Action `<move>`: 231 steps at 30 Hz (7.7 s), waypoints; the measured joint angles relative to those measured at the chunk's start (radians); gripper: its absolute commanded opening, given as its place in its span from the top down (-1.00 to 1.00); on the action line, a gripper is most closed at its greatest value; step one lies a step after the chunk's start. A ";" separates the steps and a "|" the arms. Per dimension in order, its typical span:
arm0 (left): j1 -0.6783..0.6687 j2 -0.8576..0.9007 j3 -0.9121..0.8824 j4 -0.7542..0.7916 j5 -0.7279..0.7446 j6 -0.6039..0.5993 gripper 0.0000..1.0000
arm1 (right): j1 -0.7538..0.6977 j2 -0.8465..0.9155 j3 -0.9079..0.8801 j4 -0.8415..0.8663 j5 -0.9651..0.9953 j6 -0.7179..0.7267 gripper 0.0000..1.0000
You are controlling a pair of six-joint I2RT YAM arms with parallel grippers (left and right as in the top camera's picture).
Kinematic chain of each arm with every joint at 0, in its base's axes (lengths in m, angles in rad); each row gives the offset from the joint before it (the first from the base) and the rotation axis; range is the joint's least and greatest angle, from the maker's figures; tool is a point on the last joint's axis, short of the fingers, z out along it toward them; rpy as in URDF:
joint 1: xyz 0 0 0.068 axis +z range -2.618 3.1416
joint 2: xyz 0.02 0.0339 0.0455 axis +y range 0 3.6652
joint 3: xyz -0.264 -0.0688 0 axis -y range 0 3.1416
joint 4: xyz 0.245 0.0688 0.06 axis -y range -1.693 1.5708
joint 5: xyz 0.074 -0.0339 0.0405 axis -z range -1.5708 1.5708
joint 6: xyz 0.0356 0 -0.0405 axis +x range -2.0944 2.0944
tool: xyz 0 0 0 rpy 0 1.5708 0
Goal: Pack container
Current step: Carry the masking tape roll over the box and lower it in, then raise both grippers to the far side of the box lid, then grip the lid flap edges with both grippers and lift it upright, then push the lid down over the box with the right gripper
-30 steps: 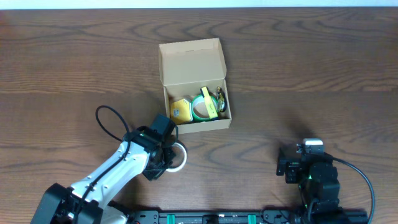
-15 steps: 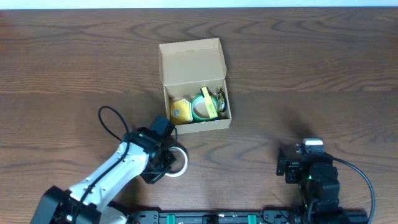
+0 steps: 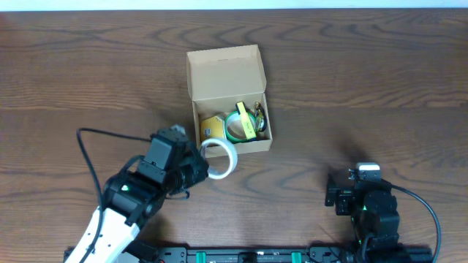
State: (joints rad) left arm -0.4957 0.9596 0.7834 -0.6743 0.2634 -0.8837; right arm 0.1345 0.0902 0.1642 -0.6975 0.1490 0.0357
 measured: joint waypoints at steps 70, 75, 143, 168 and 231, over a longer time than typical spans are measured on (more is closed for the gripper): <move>0.146 0.486 1.150 -0.438 -0.228 0.425 -0.91 | 0.000 0.221 0.240 0.288 -0.319 0.397 -0.99; 0.381 0.580 1.147 -0.442 -0.163 0.389 -0.91 | -0.008 0.970 0.828 0.163 -0.333 0.251 -0.98; 0.564 1.489 1.147 -0.395 0.765 0.541 0.88 | 0.124 2.129 1.215 1.050 -1.018 0.816 0.97; 0.605 1.281 1.147 -0.522 0.774 0.766 0.89 | 0.124 1.970 1.215 1.047 -1.161 0.753 0.97; 0.605 0.772 1.332 -0.844 0.298 1.009 -0.91 | 0.605 1.533 1.233 -0.142 -0.232 0.126 -0.99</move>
State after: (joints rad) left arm 0.1097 1.7317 2.1155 -1.5181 0.5610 0.1253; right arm 0.7391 1.6230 1.3972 -0.8394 -0.0834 0.1616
